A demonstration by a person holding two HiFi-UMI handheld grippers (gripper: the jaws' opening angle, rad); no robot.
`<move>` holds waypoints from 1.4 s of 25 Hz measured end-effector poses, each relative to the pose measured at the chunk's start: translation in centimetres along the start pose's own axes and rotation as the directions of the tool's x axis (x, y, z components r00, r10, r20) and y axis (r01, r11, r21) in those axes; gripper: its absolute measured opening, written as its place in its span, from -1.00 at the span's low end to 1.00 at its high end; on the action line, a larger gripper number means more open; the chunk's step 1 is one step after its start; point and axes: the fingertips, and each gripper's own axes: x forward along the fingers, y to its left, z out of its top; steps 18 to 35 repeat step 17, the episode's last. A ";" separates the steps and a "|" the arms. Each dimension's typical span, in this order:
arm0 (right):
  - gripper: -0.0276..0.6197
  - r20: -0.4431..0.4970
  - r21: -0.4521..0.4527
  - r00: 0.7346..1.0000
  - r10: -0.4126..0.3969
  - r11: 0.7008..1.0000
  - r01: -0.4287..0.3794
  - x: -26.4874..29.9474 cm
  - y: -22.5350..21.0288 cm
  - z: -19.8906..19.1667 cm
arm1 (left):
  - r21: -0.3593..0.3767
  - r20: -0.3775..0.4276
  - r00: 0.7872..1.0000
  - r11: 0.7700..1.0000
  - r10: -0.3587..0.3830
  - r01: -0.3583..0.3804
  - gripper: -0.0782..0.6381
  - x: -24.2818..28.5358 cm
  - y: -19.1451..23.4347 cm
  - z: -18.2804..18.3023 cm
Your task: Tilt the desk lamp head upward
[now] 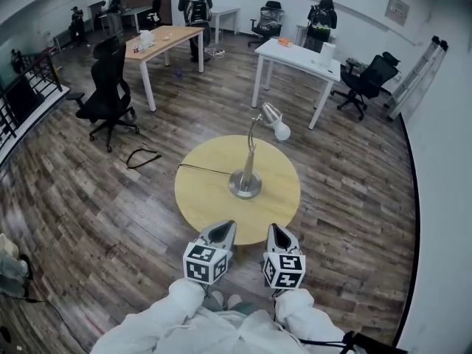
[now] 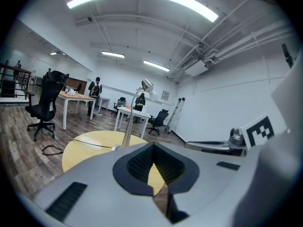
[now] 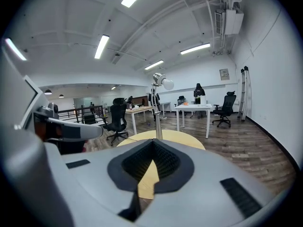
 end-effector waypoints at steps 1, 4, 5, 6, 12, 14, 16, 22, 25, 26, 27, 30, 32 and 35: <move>-0.88 0.001 0.000 1.000 0.000 1.000 0.000 0.0 0.0 0.0 | -0.003 -0.003 1.000 1.000 -0.001 0.001 -0.78 0.0 0.0 -0.1; -0.88 0.003 0.004 1.000 -0.003 1.000 0.003 0.0 -0.2 0.1 | -0.004 -0.008 1.000 1.000 -0.005 0.005 -0.78 0.1 -0.1 -0.3; -0.88 0.004 0.004 1.000 -0.003 1.000 0.003 0.0 -0.3 0.1 | -0.003 -0.007 1.000 1.000 -0.007 0.007 -0.78 0.2 -0.3 -0.4; -0.88 0.004 0.003 1.000 -0.002 1.000 0.002 0.0 -0.3 0.1 | -0.002 -0.007 1.000 1.000 -0.008 0.008 -0.78 0.2 -0.4 -0.4; -0.88 0.005 -0.001 1.000 -0.003 1.000 0.003 0.1 -0.5 0.4 | -0.004 0.000 1.000 1.000 -0.009 0.009 -0.78 0.2 -0.4 -0.1; -0.88 0.003 -0.003 1.000 -0.002 1.000 0.002 0.1 -0.5 0.3 | -0.006 0.002 1.000 1.000 -0.009 0.009 -0.78 0.2 -0.4 -0.1; -0.88 0.001 -0.002 1.000 0.000 1.000 0.000 0.0 -0.6 0.1 | -0.008 0.002 1.000 1.000 -0.008 0.008 -0.78 0.2 -0.4 -0.1; -0.88 -0.001 -0.002 1.000 0.000 1.000 0.000 0.0 -0.6 0.1 | -0.008 0.002 1.000 1.000 -0.008 0.008 -0.78 0.2 -0.5 -0.1; -0.88 -0.001 -0.002 1.000 0.000 1.000 0.000 0.0 -0.6 0.1 | -0.008 0.002 1.000 1.000 -0.008 0.008 -0.78 0.2 -0.5 -0.1; -0.88 -0.001 -0.002 1.000 0.000 1.000 0.000 0.0 -0.6 0.1 | -0.008 0.002 1.000 1.000 -0.008 0.008 -0.78 0.2 -0.5 -0.1; -0.88 -0.001 -0.002 1.000 0.000 1.000 0.000 0.0 -0.6 0.1 | -0.008 0.002 1.000 1.000 -0.008 0.008 -0.78 0.2 -0.5 -0.1; -0.88 -0.001 -0.002 1.000 0.000 1.000 0.000 0.0 -0.6 0.1 | -0.008 0.002 1.000 1.000 -0.008 0.008 -0.78 0.2 -0.5 -0.1; -0.88 -0.001 -0.002 1.000 0.000 1.000 0.000 0.0 -0.6 0.1 | -0.008 0.002 1.000 1.000 -0.008 0.008 -0.78 0.2 -0.5 -0.1; -0.88 -0.001 -0.002 1.000 0.000 1.000 0.000 0.0 -0.6 0.1 | -0.008 0.002 1.000 1.000 -0.008 0.008 -0.78 0.2 -0.5 -0.1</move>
